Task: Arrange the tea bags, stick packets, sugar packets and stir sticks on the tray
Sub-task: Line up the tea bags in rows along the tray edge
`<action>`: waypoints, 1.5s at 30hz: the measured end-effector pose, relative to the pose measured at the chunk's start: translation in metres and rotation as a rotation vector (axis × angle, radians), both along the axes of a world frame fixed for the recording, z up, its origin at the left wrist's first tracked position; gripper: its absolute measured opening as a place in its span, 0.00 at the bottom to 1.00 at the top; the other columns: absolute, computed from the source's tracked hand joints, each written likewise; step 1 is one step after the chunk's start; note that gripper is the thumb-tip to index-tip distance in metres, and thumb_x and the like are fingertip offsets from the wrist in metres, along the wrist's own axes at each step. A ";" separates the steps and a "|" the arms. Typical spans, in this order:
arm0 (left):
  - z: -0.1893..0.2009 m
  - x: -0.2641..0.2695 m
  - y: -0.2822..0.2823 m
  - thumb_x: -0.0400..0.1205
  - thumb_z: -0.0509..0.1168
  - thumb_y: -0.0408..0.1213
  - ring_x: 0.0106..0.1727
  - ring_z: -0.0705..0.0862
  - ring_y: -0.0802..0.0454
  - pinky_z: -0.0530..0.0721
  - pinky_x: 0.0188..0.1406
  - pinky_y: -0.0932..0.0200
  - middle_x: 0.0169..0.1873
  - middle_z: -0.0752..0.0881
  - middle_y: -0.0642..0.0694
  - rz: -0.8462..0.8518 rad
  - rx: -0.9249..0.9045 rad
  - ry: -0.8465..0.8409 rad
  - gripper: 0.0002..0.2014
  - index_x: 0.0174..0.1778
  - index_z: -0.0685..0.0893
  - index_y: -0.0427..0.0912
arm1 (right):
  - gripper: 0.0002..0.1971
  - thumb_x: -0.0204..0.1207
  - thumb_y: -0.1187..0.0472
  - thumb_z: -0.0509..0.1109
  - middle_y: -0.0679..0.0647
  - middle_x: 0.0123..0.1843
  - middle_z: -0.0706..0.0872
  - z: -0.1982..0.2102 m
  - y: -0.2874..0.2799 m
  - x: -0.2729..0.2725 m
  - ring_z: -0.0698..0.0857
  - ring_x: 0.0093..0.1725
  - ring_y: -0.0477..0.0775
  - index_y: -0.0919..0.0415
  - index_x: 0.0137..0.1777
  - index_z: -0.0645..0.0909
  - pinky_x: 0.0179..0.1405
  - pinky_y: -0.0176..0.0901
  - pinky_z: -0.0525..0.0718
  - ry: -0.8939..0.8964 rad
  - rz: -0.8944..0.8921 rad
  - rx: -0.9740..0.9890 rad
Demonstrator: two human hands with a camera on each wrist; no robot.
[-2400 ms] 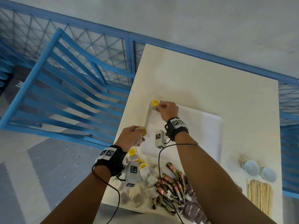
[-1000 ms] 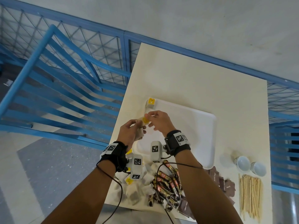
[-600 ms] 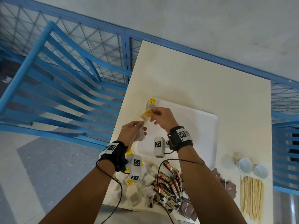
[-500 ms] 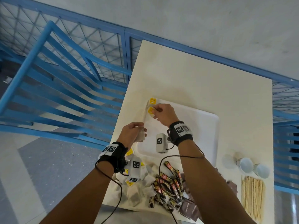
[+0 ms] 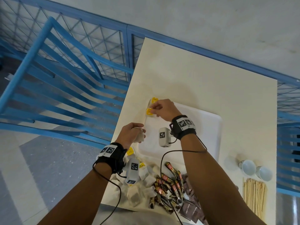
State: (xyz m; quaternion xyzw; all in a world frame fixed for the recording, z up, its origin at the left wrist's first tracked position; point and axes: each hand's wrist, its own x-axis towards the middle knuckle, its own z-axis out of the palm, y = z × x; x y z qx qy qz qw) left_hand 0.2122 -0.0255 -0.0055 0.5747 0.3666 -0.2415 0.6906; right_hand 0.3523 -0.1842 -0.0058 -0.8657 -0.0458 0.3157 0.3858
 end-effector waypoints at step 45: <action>0.000 -0.005 -0.001 0.84 0.72 0.37 0.46 0.91 0.45 0.87 0.43 0.52 0.48 0.92 0.39 0.201 -0.112 -0.127 0.10 0.59 0.86 0.38 | 0.07 0.82 0.57 0.72 0.47 0.33 0.90 0.023 -0.001 -0.084 0.86 0.28 0.41 0.58 0.51 0.89 0.33 0.35 0.81 0.051 -0.289 0.155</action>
